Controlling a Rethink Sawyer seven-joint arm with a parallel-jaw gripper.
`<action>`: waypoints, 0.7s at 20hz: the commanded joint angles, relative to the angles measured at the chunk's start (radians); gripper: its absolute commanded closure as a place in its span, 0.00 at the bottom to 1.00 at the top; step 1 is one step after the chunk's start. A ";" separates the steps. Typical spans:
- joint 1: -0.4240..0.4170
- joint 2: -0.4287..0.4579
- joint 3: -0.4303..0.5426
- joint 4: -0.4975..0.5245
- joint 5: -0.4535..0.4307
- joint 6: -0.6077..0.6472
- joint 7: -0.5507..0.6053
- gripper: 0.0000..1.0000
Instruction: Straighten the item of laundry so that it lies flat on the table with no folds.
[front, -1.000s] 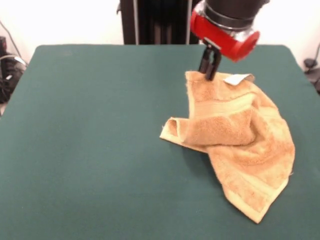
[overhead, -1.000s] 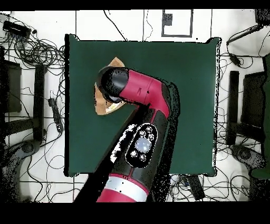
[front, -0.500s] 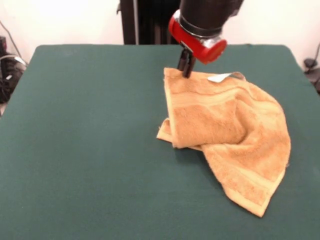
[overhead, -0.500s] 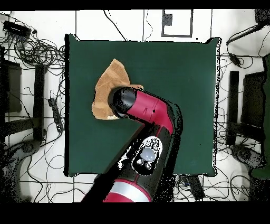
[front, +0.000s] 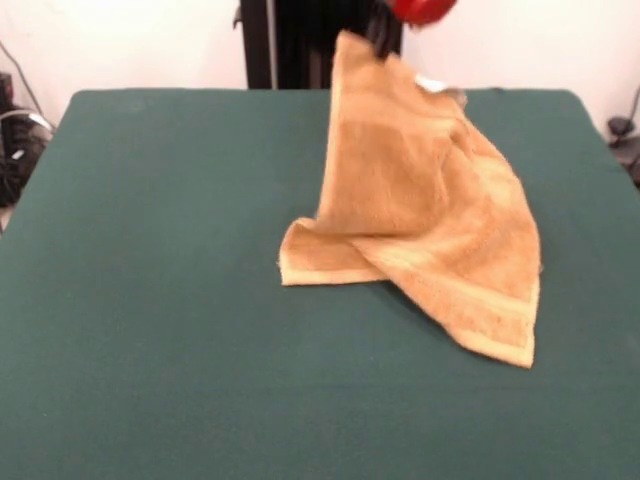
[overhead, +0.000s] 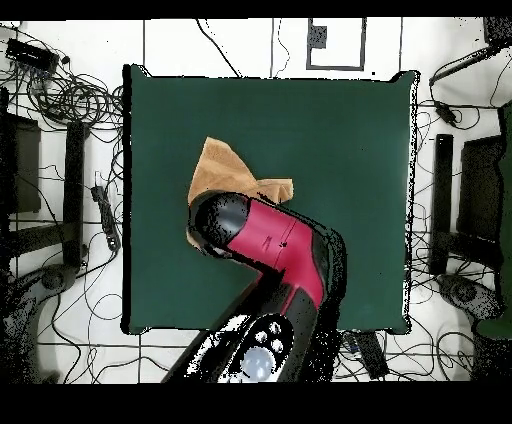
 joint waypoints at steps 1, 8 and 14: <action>0.115 -0.132 -0.034 0.150 0.018 0.242 0.365 1.00; 0.162 -0.162 -0.062 0.209 0.036 0.186 0.370 1.00; 0.067 -0.152 -0.022 0.295 -0.003 -0.068 0.224 1.00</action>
